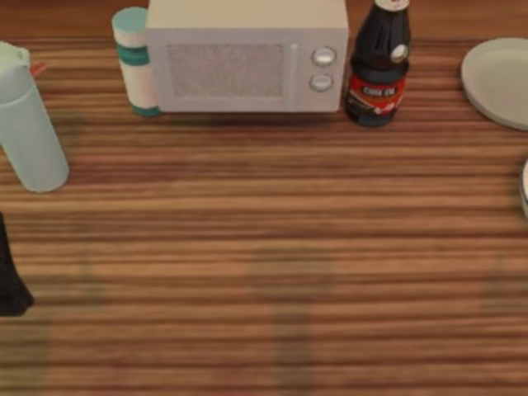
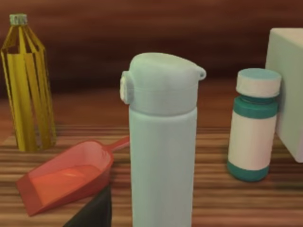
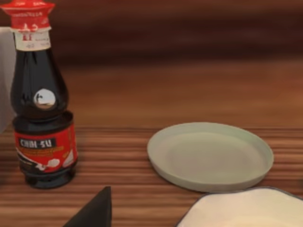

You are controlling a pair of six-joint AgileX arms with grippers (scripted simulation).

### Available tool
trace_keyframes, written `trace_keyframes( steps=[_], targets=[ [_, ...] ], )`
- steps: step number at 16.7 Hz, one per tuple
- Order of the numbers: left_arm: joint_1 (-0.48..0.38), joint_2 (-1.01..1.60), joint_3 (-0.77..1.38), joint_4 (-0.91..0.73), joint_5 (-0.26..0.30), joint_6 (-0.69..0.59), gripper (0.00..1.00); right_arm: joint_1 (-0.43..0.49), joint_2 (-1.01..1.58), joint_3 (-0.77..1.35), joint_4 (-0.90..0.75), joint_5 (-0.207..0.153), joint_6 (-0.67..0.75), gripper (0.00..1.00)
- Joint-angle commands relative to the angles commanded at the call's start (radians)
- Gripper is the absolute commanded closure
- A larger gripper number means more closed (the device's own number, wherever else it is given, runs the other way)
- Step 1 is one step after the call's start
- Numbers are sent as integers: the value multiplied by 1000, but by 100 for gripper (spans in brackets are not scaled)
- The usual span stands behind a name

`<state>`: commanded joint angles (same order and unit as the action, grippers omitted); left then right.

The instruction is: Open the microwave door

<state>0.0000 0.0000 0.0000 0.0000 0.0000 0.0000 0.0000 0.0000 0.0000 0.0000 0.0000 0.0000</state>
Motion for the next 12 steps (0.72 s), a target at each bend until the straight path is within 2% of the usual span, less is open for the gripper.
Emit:
trace_keyframes(
  steps=[3, 6, 12],
  targets=[
    [-6, 10, 10, 0, -5, -3, 0, 0, 0, 0, 0, 0, 0, 0],
    [-56, 102, 100, 0, -47, -28, 0, 0, 0, 0, 0, 0, 0, 0],
    [-253, 575, 463, -10, -225, -128, 0, 0, 0, 0, 0, 0, 0, 0]
  ],
)
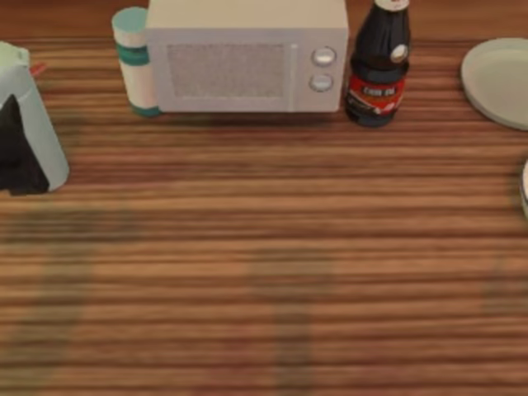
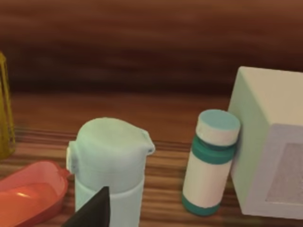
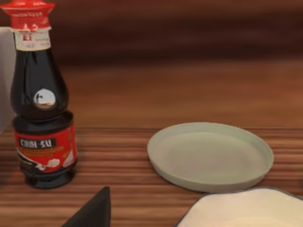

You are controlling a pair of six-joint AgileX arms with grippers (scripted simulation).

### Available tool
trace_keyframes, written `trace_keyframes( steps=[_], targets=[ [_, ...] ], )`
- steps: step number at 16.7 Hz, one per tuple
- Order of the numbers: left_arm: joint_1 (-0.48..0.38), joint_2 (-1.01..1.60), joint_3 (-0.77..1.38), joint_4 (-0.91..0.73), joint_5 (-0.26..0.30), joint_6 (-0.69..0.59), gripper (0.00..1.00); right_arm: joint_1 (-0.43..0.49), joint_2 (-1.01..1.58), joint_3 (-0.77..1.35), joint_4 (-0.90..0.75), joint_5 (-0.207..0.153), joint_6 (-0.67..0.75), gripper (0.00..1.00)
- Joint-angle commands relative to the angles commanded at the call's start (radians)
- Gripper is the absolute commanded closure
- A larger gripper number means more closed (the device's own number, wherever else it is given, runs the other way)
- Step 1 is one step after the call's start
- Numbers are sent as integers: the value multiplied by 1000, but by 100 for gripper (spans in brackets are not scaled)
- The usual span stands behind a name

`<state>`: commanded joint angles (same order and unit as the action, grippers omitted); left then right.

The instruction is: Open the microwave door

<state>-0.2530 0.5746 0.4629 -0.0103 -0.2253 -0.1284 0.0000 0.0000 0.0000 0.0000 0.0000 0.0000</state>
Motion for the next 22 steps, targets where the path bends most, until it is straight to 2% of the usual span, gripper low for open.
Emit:
trace_keyframes(
  steps=[8, 13, 17, 22],
  targets=[
    [-317, 860, 558, -38, -284, -155, 0, 0, 0, 0, 0, 0, 0, 0],
    [-469, 1233, 836, -46, -419, -237, 0, 0, 0, 0, 0, 0, 0, 0],
    [-537, 1391, 966, -43, -479, -275, 0, 0, 0, 0, 0, 0, 0, 0],
    [-545, 1409, 983, -42, -487, -280, 0, 0, 0, 0, 0, 0, 0, 0]
  ],
)
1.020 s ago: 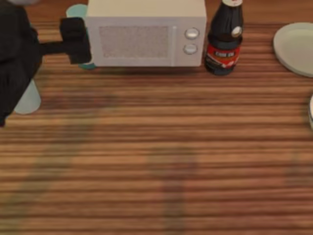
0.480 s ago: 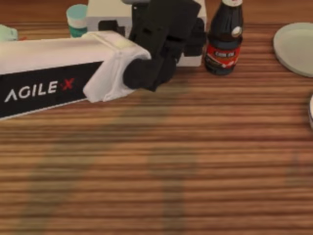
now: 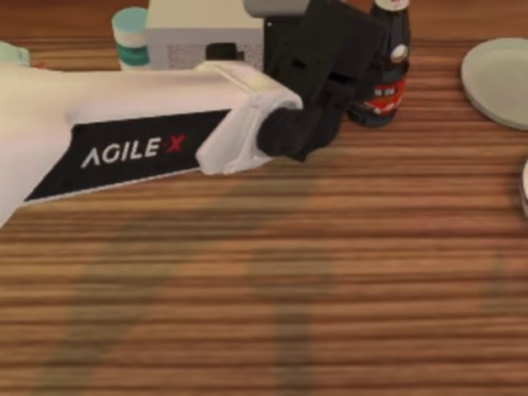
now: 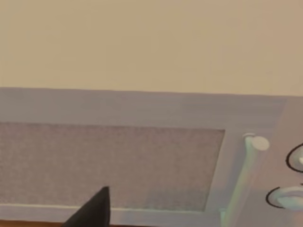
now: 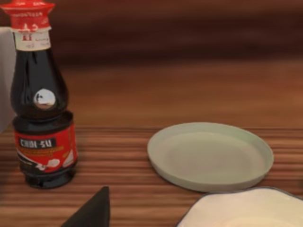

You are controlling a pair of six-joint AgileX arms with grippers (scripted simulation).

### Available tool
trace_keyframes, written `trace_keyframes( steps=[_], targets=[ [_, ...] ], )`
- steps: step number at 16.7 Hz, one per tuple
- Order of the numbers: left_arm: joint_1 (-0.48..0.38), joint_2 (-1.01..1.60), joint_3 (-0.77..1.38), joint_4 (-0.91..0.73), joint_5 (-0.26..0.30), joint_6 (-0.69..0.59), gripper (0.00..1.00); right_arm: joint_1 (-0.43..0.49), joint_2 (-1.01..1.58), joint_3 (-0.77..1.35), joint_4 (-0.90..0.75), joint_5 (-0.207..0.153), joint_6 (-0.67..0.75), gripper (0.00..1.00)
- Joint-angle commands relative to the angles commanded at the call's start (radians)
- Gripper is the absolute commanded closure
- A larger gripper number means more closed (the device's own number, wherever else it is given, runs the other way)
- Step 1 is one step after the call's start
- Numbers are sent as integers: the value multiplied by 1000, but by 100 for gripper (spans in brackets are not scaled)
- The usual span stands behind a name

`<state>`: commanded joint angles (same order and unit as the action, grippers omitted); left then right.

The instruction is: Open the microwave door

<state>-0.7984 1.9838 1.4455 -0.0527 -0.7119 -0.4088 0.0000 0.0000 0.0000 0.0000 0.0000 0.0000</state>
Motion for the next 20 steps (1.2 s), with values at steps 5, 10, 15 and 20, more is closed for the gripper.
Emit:
trace_keyframes(
  steps=[5, 10, 15, 20],
  targets=[
    [33, 71, 65, 22, 29, 24, 0, 0, 0, 0, 0, 0, 0, 0],
    [104, 225, 201, 67, 91, 72, 0, 0, 0, 0, 0, 0, 0, 0],
    [108, 232, 208, 70, 95, 75, 8, 0, 0, 0, 0, 0, 0, 0],
    [108, 232, 208, 70, 95, 75, 45, 0, 0, 0, 0, 0, 0, 0]
  ],
)
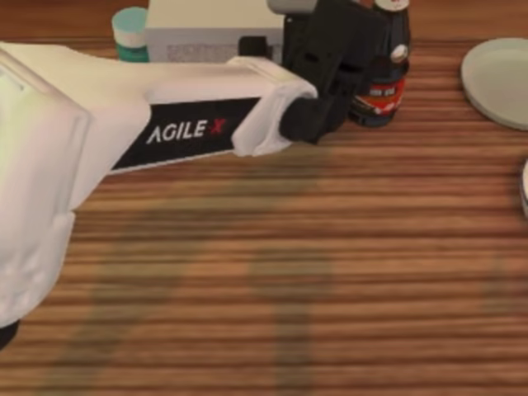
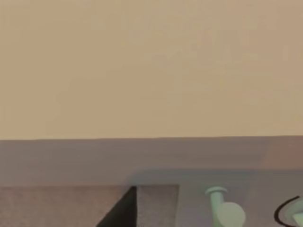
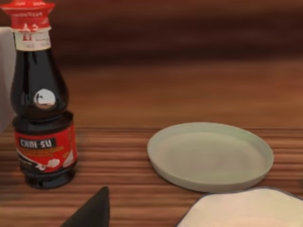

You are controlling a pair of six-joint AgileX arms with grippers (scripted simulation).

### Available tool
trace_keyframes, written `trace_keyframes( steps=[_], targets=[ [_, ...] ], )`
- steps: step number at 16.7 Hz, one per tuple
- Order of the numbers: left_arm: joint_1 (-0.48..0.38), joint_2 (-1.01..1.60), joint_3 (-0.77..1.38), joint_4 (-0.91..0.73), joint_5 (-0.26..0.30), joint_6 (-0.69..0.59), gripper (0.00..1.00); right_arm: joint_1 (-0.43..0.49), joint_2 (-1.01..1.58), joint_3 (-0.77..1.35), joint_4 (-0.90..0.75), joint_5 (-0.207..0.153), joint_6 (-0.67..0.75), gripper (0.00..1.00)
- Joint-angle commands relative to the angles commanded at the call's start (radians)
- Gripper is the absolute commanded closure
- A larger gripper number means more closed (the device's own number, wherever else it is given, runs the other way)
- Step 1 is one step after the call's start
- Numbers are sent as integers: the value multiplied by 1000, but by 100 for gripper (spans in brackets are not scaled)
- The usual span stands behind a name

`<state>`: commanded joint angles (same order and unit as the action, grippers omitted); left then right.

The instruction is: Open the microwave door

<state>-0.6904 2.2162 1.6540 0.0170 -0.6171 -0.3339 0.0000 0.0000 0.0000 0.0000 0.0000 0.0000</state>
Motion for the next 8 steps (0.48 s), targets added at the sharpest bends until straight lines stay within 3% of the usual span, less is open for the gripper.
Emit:
trace_keyframes(
  steps=[7, 8],
  targets=[
    [0, 0, 0, 0, 0, 0, 98, 0, 0, 0, 0, 0, 0, 0],
    [0, 0, 0, 0, 0, 0, 100, 0, 0, 0, 0, 0, 0, 0]
  ],
)
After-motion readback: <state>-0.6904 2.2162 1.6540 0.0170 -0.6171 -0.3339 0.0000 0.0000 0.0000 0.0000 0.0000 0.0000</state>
